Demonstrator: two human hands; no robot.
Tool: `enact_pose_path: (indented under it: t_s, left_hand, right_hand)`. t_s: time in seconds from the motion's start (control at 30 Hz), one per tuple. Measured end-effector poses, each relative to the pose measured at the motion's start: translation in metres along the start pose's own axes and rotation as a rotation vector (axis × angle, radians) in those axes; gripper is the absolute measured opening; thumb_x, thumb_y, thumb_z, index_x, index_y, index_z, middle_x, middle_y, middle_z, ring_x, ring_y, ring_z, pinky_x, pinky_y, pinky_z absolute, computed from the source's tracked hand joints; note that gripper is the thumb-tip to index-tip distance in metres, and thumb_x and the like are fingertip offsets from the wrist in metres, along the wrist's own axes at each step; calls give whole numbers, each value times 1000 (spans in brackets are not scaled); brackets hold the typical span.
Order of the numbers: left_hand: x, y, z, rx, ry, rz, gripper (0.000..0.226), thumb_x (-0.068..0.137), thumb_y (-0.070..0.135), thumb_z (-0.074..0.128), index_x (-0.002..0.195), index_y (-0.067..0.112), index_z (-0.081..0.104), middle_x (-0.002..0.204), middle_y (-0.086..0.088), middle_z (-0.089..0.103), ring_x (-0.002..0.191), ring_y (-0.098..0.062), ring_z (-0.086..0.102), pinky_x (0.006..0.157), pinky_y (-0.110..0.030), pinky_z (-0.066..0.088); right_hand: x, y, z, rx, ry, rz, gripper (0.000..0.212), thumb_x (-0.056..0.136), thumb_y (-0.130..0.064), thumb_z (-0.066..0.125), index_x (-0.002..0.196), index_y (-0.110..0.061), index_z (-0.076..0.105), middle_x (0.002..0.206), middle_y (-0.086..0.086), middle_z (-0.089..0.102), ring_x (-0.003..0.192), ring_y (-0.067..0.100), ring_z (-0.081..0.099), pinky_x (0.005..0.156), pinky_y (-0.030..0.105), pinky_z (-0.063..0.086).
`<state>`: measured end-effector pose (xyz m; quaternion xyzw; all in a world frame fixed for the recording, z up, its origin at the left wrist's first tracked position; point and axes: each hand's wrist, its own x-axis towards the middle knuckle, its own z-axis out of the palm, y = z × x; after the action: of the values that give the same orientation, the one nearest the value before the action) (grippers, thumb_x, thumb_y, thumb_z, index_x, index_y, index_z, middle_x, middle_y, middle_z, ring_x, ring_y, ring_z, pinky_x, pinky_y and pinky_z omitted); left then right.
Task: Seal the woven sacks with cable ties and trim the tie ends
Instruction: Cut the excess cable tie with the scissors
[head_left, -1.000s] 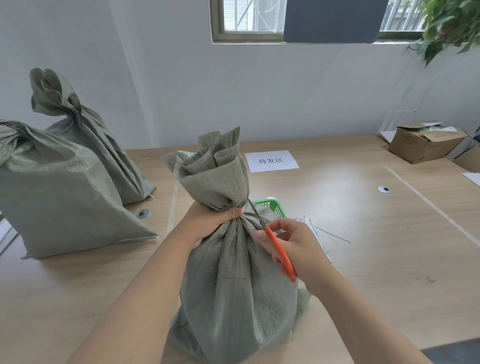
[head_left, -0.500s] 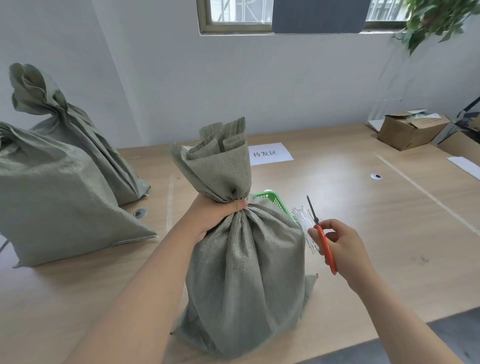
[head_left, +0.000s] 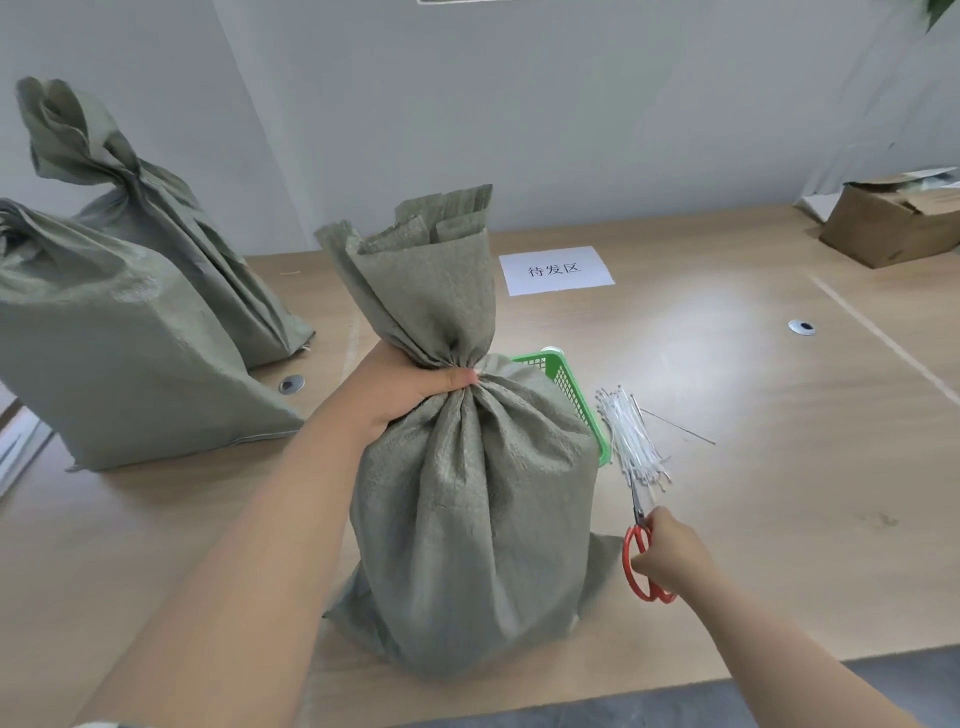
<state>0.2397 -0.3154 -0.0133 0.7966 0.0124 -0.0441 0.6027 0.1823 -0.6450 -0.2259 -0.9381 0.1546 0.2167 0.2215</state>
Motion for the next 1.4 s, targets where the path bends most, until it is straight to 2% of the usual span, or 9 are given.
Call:
enact_pose_path:
  t_s: [0.1, 0.17, 0.3, 0.6, 0.7, 0.8, 1.17, 1.27, 1.4]
  left_hand:
    - [1, 1, 5, 17, 7, 29, 67, 61, 35, 95, 120, 16, 71, 117, 4, 75, 115, -14, 68, 106, -45, 50]
    - [1, 1, 7, 29, 10, 36, 63, 66, 30, 94, 122, 15, 70, 118, 5, 74, 116, -13, 67, 106, -44, 49]
    - [2, 1, 11, 32, 18, 26, 55, 72, 20, 91, 122, 14, 69, 117, 7, 75, 114, -8, 67, 107, -40, 49]
    - [7, 0, 11, 40, 2, 44, 53, 75, 13, 88, 124, 12, 68, 119, 6, 74, 117, -8, 66, 109, -40, 48]
    - [9, -1, 9, 35, -1, 50, 57, 75, 14, 88, 127, 13, 66, 122, 6, 73, 119, -8, 64, 110, -41, 46]
    - [12, -2, 8, 31, -5, 48, 60, 75, 14, 88, 130, 13, 64, 124, 7, 72, 120, -7, 63, 111, -40, 45]
    - [15, -4, 6, 2, -7, 0, 60, 74, 15, 87, 130, 11, 64, 123, 5, 72, 119, -8, 64, 111, -40, 45]
    - [14, -3, 4, -10, -2, -6, 63, 72, 17, 87, 130, 11, 63, 123, 5, 72, 119, -9, 64, 110, -39, 45]
    - [10, -1, 1, -26, 12, -16, 56, 75, 11, 85, 127, 11, 65, 118, 6, 74, 113, -6, 67, 108, -36, 48]
  right_hand:
    - [15, 17, 11, -107, -39, 13, 33, 78, -16, 65, 105, -15, 45, 89, 3, 58, 85, 25, 61, 65, 32, 49]
    - [20, 24, 18, -146, -55, 5, 33, 78, -17, 64, 105, -14, 45, 92, 3, 59, 87, 25, 60, 68, 32, 48]
    - [24, 33, 29, -167, -68, -25, 27, 83, -24, 64, 99, -17, 44, 91, 1, 56, 83, 22, 53, 67, 29, 42]
    - [29, 39, 51, -162, -2, -51, 15, 90, -31, 51, 93, -20, 41, 99, 4, 64, 89, 26, 61, 68, 29, 41]
    - [30, 39, 56, -172, -8, -30, 12, 89, -28, 52, 93, -19, 44, 90, 2, 57, 87, 26, 60, 68, 28, 41]
    - [32, 39, 61, -173, -8, -24, 8, 89, -23, 50, 93, -21, 44, 100, 5, 65, 95, 27, 64, 68, 28, 42]
    - [38, 38, 62, -225, -52, -13, 20, 87, -22, 58, 95, -20, 39, 108, 5, 64, 103, 27, 63, 69, 28, 39]
    - [38, 32, 51, -228, 34, -23, 13, 90, -23, 54, 99, -17, 47, 110, 9, 64, 104, 30, 61, 76, 33, 48]
    - [41, -7, 5, 33, 231, -67, 38, 88, -20, 62, 125, -15, 57, 115, 12, 64, 109, 30, 59, 87, 37, 49]
